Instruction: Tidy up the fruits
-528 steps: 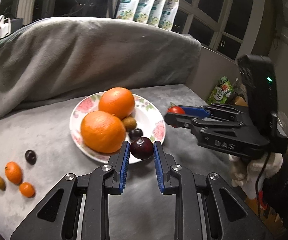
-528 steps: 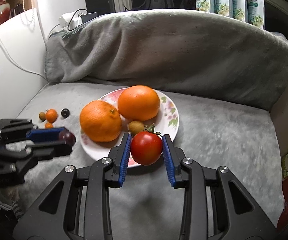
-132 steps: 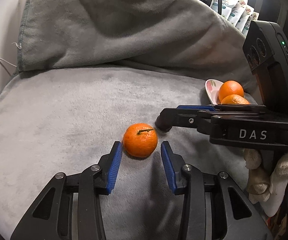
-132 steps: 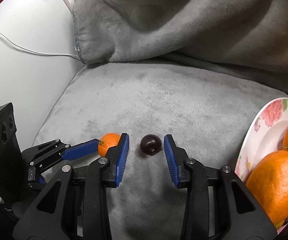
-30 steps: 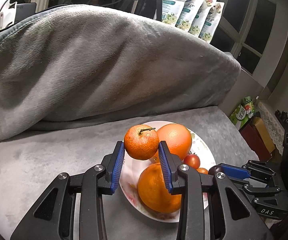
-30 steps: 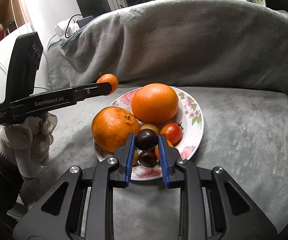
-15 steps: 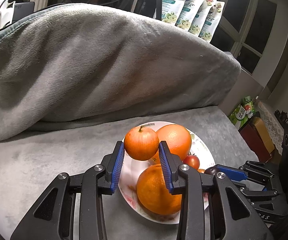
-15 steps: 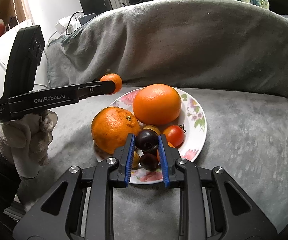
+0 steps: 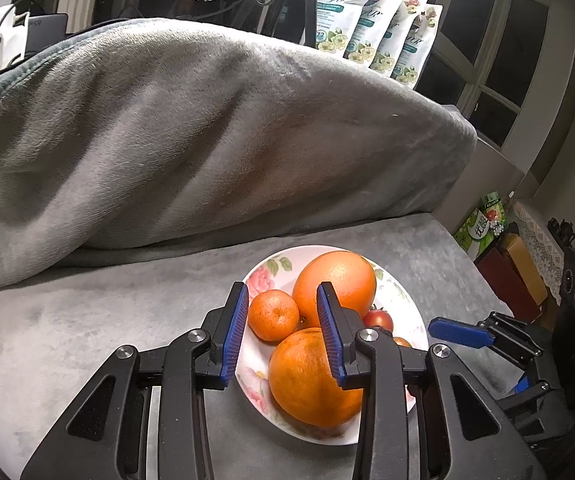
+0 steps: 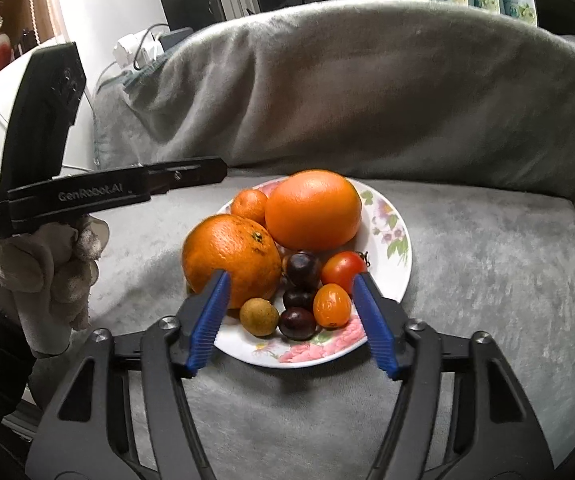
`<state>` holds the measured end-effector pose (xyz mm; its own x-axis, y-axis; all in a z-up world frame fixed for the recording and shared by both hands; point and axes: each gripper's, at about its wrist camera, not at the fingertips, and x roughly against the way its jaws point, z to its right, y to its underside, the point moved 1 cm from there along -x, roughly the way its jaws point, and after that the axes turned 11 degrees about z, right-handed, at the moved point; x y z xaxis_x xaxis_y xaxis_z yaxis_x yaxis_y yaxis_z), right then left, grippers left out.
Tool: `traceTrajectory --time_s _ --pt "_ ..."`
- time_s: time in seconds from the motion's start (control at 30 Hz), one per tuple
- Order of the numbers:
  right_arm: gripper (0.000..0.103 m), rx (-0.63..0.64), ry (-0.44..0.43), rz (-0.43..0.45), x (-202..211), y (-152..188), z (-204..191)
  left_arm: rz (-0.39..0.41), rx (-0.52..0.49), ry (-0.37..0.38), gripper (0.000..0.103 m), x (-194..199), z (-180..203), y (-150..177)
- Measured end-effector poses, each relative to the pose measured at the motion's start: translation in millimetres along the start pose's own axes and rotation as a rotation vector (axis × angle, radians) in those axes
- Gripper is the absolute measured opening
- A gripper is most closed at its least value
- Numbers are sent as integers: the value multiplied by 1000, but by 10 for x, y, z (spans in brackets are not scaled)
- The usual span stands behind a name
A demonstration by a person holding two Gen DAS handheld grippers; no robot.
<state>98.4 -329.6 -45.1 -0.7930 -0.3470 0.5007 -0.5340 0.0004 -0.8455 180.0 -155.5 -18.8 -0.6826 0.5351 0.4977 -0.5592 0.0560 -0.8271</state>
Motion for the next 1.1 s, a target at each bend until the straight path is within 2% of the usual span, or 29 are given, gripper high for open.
traceTrajectory --time_s 0.13,0.2,0.27,0.33,0.37,0.43,0.47,0.57,0.63,0.83,1.1 --pt "67 0 2 9 52 -23 -10 12 -15 -6 35 67 40 0" --pt "68 0 8 12 82 -26 -11 22 -20 -10 41 118 67 3" --pt "76 -2 15 19 119 -26 -15 34 -28 -16 43 184 86 5" --pt "79 -7 25 34 177 -31 -12 43 -32 -22 45 247 103 7" --pt "80 -9 29 41 209 -34 -12 49 -34 -24 48 285 110 8" --pt "86 -12 44 48 256 -44 -17 65 -38 -34 66 370 128 16" --pt "91 -14 53 52 285 -50 -17 75 -42 -42 67 426 138 22" --pt "93 -22 71 70 386 -69 -31 86 -44 -60 69 546 166 41" --pt "94 -21 89 71 440 -78 -54 92 -40 -70 74 616 169 60" --pt "94 0 134 85 592 -64 -143 115 -43 -107 76 853 203 147" --pt "94 -32 240 134 825 -67 -181 152 -71 -167 77 1210 290 330"
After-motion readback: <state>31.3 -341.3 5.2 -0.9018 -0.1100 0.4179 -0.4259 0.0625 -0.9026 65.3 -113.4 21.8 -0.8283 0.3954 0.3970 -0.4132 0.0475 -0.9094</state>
